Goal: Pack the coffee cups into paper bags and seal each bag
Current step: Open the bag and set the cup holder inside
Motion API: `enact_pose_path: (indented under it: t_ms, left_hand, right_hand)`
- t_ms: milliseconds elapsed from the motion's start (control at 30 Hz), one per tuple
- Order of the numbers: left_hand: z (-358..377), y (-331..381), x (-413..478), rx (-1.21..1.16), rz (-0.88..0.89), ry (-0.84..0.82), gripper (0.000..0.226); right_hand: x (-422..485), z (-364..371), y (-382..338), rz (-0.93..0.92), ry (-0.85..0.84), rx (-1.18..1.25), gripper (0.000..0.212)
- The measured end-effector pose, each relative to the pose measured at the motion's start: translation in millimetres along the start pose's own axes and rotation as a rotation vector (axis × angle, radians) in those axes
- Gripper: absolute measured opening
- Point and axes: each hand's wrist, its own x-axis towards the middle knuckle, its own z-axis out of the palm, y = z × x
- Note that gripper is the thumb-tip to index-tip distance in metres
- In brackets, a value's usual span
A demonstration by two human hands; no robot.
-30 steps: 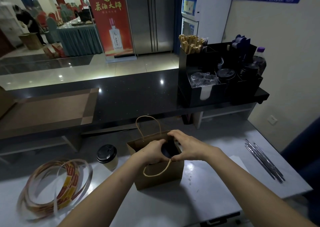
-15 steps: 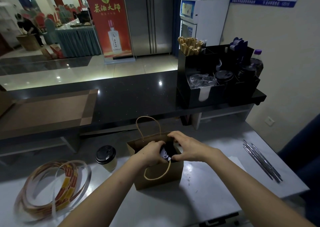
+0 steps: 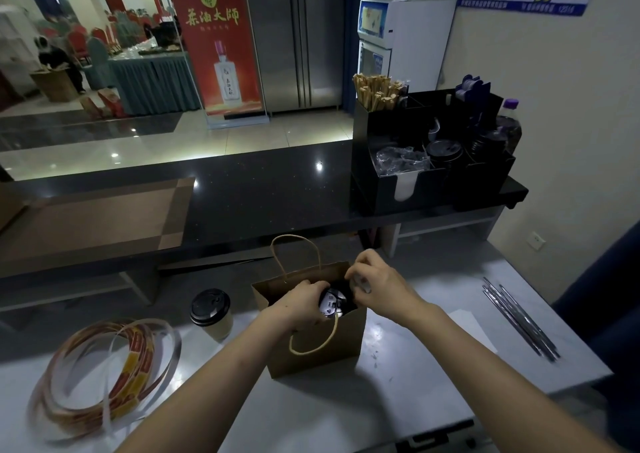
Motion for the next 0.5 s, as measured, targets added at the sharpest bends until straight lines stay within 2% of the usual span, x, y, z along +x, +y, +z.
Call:
enact_pose_path:
  t_ms: [200,500]
  left_hand:
    - [-2.4,2.4,-2.0,0.005,-0.036,0.020,0.068]
    - [-0.4,8.2,-2.6,0.008,-0.036,-0.003,0.058]
  right_hand:
    - [-0.6,-4.8,1.2,0.137,-0.052,0.004,0.019]
    - [-2.3,-0.8,0.8,0.171,-0.036,0.031,0.022]
